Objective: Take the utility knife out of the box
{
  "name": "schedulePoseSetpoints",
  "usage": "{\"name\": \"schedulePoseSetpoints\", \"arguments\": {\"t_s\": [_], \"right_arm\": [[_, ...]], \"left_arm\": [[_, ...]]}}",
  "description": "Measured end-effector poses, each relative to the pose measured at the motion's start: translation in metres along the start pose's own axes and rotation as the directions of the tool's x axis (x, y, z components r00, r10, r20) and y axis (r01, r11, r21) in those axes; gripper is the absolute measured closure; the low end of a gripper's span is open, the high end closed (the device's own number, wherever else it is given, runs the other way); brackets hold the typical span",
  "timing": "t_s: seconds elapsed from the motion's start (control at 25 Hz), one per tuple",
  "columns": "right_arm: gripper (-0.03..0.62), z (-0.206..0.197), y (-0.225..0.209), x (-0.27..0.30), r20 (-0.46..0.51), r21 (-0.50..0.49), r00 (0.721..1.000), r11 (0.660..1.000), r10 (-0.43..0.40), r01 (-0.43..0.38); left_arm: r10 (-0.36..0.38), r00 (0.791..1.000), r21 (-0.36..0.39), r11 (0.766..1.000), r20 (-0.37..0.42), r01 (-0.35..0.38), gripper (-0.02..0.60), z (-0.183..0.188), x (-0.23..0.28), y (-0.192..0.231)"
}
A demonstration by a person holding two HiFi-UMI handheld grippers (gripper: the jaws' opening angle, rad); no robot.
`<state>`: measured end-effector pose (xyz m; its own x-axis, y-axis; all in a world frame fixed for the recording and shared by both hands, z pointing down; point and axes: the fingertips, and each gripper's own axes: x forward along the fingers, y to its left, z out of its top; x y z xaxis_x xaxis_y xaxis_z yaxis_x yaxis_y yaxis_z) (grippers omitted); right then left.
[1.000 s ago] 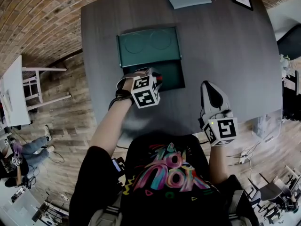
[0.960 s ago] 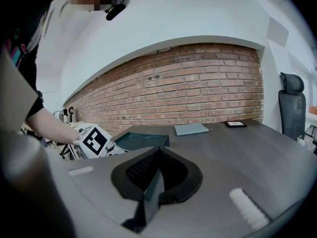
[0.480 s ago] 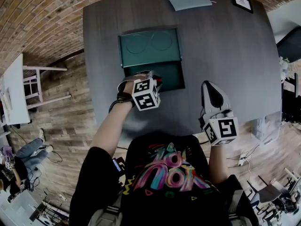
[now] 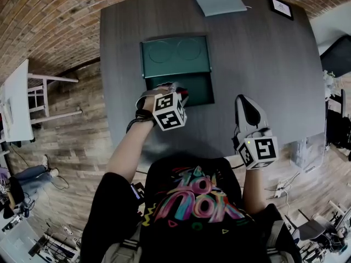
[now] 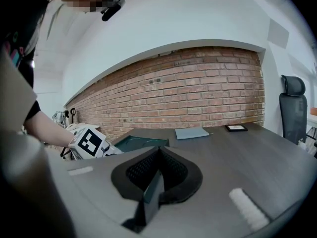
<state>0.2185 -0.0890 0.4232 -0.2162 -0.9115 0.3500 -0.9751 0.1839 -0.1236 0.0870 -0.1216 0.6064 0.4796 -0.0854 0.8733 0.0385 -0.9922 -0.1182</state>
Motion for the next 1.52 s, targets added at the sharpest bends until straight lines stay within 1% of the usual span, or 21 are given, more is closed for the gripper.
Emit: {"name": "schedulePoseSetpoints", "arguments": {"t_s": [0.2,0.4,0.56,0.68,0.84,1.04,1.16,1.24,1.36,1.44,1.52], "right_arm": [[0.594,0.008,0.006,0.001,0.018,-0.005,1.0,1.0,0.018,-0.018],[0.594,0.018,0.018,0.005,0.043,-0.018,0.997,0.998,0.064,-0.064],[0.594,0.024,0.031,0.004,0.054,-0.031,0.993,0.994,0.102,-0.1],[0.594,0.024,0.039,0.001,0.05,-0.038,0.992,0.992,0.118,-0.116],[0.594,0.029,0.05,0.002,0.056,-0.05,0.988,0.988,0.147,-0.144],[0.594,0.035,0.062,0.003,0.065,-0.061,0.982,0.983,0.177,-0.173],[0.594,0.042,0.069,0.0,0.074,-0.073,0.98,0.981,0.186,-0.181],[0.594,0.043,0.072,0.0,0.08,-0.076,0.978,0.98,0.192,-0.186],[0.594,0.044,0.074,-0.001,0.089,-0.072,0.977,0.979,0.194,-0.188],[0.594,0.045,0.075,-0.003,0.093,-0.071,0.977,0.98,0.193,-0.186],[0.594,0.045,0.076,-0.006,0.095,-0.071,0.977,0.98,0.191,-0.185]], "left_arm": [[0.063,0.997,-0.03,0.998,0.043,-0.061,0.511,0.006,-0.02,0.009],[0.142,0.986,-0.046,0.989,0.084,-0.139,0.512,0.011,-0.044,0.017],[0.215,0.968,-0.051,0.976,0.129,-0.21,0.511,0.018,-0.071,0.019],[0.27,0.947,-0.079,0.962,0.175,-0.26,0.511,0.024,-0.096,0.019],[0.355,0.906,-0.127,0.934,0.231,-0.333,0.511,0.03,-0.131,0.023],[0.427,0.863,-0.158,0.904,0.269,-0.398,0.511,0.035,-0.164,0.023],[0.474,0.827,-0.191,0.88,0.302,-0.435,0.511,0.039,-0.184,0.021],[0.513,0.796,-0.229,0.858,0.322,-0.46,0.511,0.038,-0.196,0.021],[0.573,0.741,-0.312,0.817,0.35,-0.484,0.511,0.036,-0.214,0.021],[0.614,0.701,-0.378,0.784,0.363,-0.492,0.511,0.033,-0.227,0.021],[0.658,0.657,-0.452,0.745,0.37,-0.492,0.511,0.028,-0.241,0.02]]}}
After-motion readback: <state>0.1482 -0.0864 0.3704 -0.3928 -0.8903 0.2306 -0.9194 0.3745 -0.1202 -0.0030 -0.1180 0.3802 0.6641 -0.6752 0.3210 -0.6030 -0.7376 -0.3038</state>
